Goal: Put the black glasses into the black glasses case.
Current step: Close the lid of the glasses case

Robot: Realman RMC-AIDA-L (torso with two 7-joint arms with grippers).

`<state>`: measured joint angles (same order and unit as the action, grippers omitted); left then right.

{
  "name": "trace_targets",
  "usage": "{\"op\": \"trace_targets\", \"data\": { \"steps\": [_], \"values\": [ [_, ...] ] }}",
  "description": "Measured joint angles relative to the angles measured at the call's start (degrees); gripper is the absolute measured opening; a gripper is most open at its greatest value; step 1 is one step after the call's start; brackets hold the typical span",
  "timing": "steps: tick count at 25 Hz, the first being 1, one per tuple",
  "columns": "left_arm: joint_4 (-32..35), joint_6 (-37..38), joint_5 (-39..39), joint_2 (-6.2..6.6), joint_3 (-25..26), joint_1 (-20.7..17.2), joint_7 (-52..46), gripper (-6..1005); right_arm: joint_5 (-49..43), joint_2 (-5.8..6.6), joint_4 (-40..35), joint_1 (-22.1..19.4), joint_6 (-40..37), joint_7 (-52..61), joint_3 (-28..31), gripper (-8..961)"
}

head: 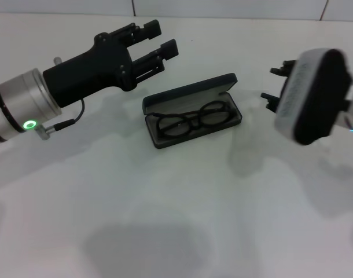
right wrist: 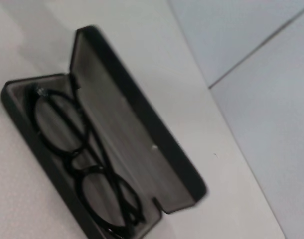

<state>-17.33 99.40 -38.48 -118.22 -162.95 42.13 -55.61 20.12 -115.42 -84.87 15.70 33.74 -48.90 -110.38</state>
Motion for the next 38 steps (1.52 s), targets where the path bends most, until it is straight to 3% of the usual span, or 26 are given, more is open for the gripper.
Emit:
{"op": "trace_targets", "data": {
  "steps": [3, 6, 7, 8, 11, 16, 20, 35, 38],
  "values": [
    [-0.04, -0.77, -0.02, 0.00, 0.00, -0.33, -0.11, 600, 13.64, 0.26, -0.22, -2.15, 1.49, -10.38, 6.11, 466],
    [0.27, -2.59, -0.02, 0.00, 0.00, -0.14, -0.11, 600, 32.94, 0.41, 2.75, -3.60, 7.03, -25.46, 15.25, 466],
    [0.34, -3.23, -0.02, -0.03, 0.00, 0.03, -0.18, 600, 32.94, 0.41, 2.75, -3.60, 7.03, -25.46, 15.25, 466],
    [0.41, -4.22, -0.02, -0.16, 0.00, 0.38, -0.36, 600, 45.49, 0.32, 7.22, -3.81, 12.90, -34.91, 22.81, 466],
    [0.48, -8.09, 0.36, -0.74, -0.01, 2.06, -1.37, 600, 57.19, 0.19, 14.28, -3.32, 20.17, -43.94, 32.36, 466],
    [2.14, -17.12, 2.48, -1.29, 0.00, 5.77, -2.43, 600, 69.87, 0.08, 30.79, -0.77, 34.36, -58.57, 48.82, 466],
    [3.25, -22.47, 5.23, -1.27, 0.00, 7.76, -3.29, 600, 73.80, 0.21, 42.76, 2.08, 45.02, -69.57, 58.45, 466],
    [7.65, -42.06, 11.79, -1.48, -0.09, 12.49, -6.89, 600, 70.62, -0.02, 45.04, 4.09, 46.19, -73.58, 59.80, 465],
    [7.86, -42.92, 13.27, -1.47, -0.09, 12.99, -7.00, 600, 70.60, -0.03, 45.04, 4.16, 46.17, -73.61, 59.83, 465]
  ]
}}
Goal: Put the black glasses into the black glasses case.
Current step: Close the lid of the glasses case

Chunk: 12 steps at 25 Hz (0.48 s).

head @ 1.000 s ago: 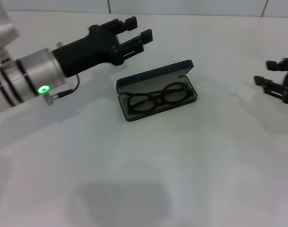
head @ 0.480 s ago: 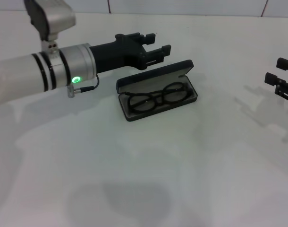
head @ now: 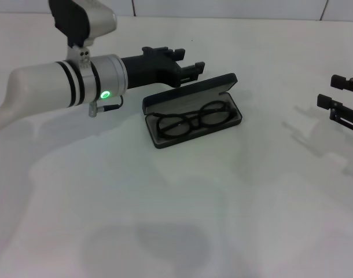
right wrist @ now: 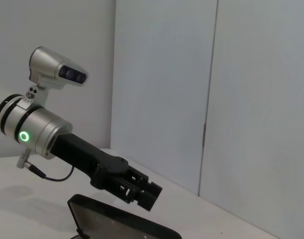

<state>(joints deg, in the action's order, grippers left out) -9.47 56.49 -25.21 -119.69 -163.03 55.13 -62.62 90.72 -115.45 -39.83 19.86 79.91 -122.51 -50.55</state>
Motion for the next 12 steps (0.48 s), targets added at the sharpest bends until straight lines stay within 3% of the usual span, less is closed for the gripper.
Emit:
{"op": "trace_targets", "data": {
  "steps": [12],
  "values": [
    [2.38, -0.30, 4.53, -0.03, 0.06, -0.97, 1.90, 601, -0.64, 0.10, -0.04, 0.25, -1.22, -0.75, 0.08, 464]
  ]
}}
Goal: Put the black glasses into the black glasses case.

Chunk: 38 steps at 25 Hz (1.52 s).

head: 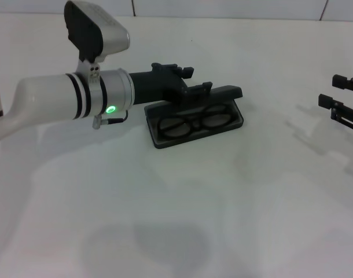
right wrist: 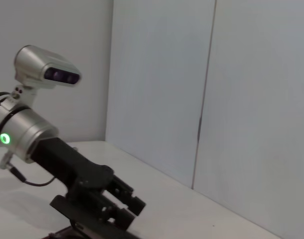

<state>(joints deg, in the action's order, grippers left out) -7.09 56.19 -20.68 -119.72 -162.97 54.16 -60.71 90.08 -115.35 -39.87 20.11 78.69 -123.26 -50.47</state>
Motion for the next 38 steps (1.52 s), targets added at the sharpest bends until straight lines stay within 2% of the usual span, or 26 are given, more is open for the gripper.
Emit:
{"op": "trace_targets", "data": {
  "steps": [15, 18, 20, 22, 25, 27, 31, 32, 33, 34, 38],
  "values": [
    [1.60, 1.34, -0.92, -0.02, 0.01, -3.29, 6.14, 601, 0.20, -0.29, 0.51, 0.98, -0.88, 0.06, 0.02, 464],
    [1.23, 9.13, -5.46, 0.22, 0.01, -5.01, 9.87, 601, 0.54, -0.53, 0.48, 2.03, -0.91, 0.93, -0.06, 464],
    [0.82, 18.86, -11.01, 0.44, 0.02, -7.22, 14.05, 601, -0.06, -0.52, -0.46, 3.34, -1.25, 3.33, -0.86, 464],
    [0.79, 24.99, -14.93, 0.78, 0.02, -9.00, 16.32, 601, -2.91, -0.25, -4.68, 4.89, -3.37, 10.06, -3.96, 463],
    [0.57, 31.11, -19.38, 1.61, 0.03, -11.19, 17.20, 601, -11.70, -0.24, -15.28, 6.23, -8.54, 22.80, -11.32, 463],
    [0.30, 31.87, -20.13, 2.00, 0.03, -11.67, 16.89, 601, -20.93, -0.34, -24.04, 6.51, -11.56, 32.08, -18.35, 463],
    [-0.38, 31.78, -20.06, 1.91, 0.03, -11.96, 16.75, 601, -47.41, -0.56, -40.21, 6.41, -15.96, 51.08, -33.48, 463],
    [-0.62, 31.79, -19.97, 1.76, 0.03, -11.95, 16.76, 601, -54.84, -0.59, -42.46, 6.18, -18.03, 56.08, -37.30, 463],
    [-0.83, 31.79, -19.89, 1.64, 0.03, -11.95, 16.76, 601, -54.84, -0.59, -42.46, 6.18, -18.03, 56.08, -37.30, 463],
    [-1.11, 31.80, -19.88, 1.46, 0.02, -11.92, 16.76, 601, -69.85, -0.68, -45.55, 5.11, -23.61, 66.80, -45.63, 463],
    [-1.35, 31.92, -19.54, 1.29, 0.02, -11.93, 16.77, 601, -79.96, -0.73, -45.22, 2.55, -32.28, 72.48, -51.95, 463]
  ]
}}
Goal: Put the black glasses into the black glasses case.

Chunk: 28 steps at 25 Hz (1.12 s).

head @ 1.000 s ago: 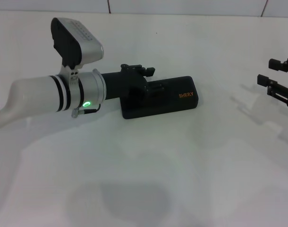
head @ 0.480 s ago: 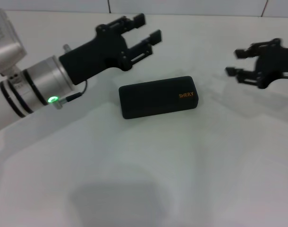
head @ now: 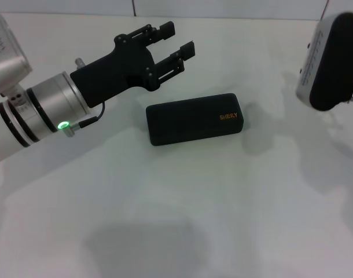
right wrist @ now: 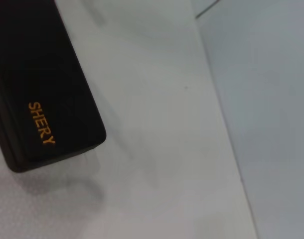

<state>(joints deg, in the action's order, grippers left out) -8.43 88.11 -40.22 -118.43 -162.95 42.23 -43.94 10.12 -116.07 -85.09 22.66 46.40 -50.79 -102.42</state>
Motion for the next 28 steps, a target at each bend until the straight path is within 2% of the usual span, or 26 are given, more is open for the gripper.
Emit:
{"op": "trace_targets", "data": {
  "steps": [2, 4, 6, 9, 12, 16, 23, 26, 28],
  "values": [
    [0.00, 0.13, 0.07, 0.00, 0.00, -0.04, 0.01, 601, -1.56, -0.01, 0.70, -3.02, -7.89, 0.58, -2.58, 463],
    [0.00, 0.20, 0.08, 0.04, 0.00, -0.15, 0.00, 601, -2.44, 0.16, 1.67, -7.79, -20.85, 0.51, -5.20, 463],
    [0.00, 0.32, 0.03, 0.16, 0.00, -0.43, -0.01, 601, -1.95, 0.44, 3.31, -10.91, -32.34, 0.44, -6.83, 462],
    [0.00, 0.47, -0.29, 0.31, 0.00, -0.79, -0.21, 601, 4.40, 0.66, 7.73, -12.38, -45.45, 1.13, -7.72, 462],
    [0.00, 0.49, -0.35, 0.40, 0.00, -0.79, -0.44, 602, 13.41, 0.95, 10.95, -12.04, -50.90, 1.22, -7.80, 462],
    [0.00, 0.47, -0.55, 0.40, 0.00, -0.39, -0.41, 602, 25.17, 1.82, 12.40, -11.82, -53.61, 1.33, -7.94, 462],
    [-0.01, 0.46, -1.02, 0.20, 0.00, -0.41, -0.14, 602, 38.52, 3.45, 13.33, -8.62, -53.67, 1.42, -7.90, 462],
    [0.00, 0.46, -1.13, 0.10, 0.00, -0.40, -0.14, 602, 40.39, 4.07, 12.81, -6.52, -48.02, 0.59, -7.02, 462],
    [0.00, 0.44, -1.13, 0.17, 0.00, -0.39, -0.33, 602, 39.40, 4.01, 12.03, -5.08, -40.61, -1.95, -5.13, 461]
  ]
}}
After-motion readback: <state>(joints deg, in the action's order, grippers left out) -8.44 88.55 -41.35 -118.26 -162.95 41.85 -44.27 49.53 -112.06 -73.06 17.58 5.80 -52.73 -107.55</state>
